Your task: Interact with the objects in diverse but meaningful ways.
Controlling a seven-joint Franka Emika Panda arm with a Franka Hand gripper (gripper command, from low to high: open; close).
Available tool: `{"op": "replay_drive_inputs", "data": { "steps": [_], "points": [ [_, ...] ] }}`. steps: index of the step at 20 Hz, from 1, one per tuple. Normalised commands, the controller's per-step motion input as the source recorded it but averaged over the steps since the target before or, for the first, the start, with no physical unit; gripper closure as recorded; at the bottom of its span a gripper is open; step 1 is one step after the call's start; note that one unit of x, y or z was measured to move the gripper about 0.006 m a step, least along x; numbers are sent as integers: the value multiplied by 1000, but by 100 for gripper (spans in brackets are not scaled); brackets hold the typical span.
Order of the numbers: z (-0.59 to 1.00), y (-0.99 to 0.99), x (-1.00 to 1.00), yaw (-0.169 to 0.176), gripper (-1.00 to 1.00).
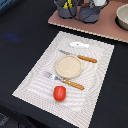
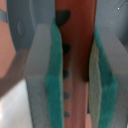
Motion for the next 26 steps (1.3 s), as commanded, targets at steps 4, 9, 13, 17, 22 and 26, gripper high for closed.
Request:
{"op": "replay_drive_inputs", "data": {
  "steps": [4, 9, 13, 17, 22, 26],
  "points": [
    [118, 234, 0, 2, -100],
    [468, 169, 11, 0, -100],
    [1000, 31, 182, -10, -100],
    [872, -211, 446, -53, -100],
    [547, -441, 579, -86, -100],
    [393, -554, 614, -96, -100]
  ]
}}
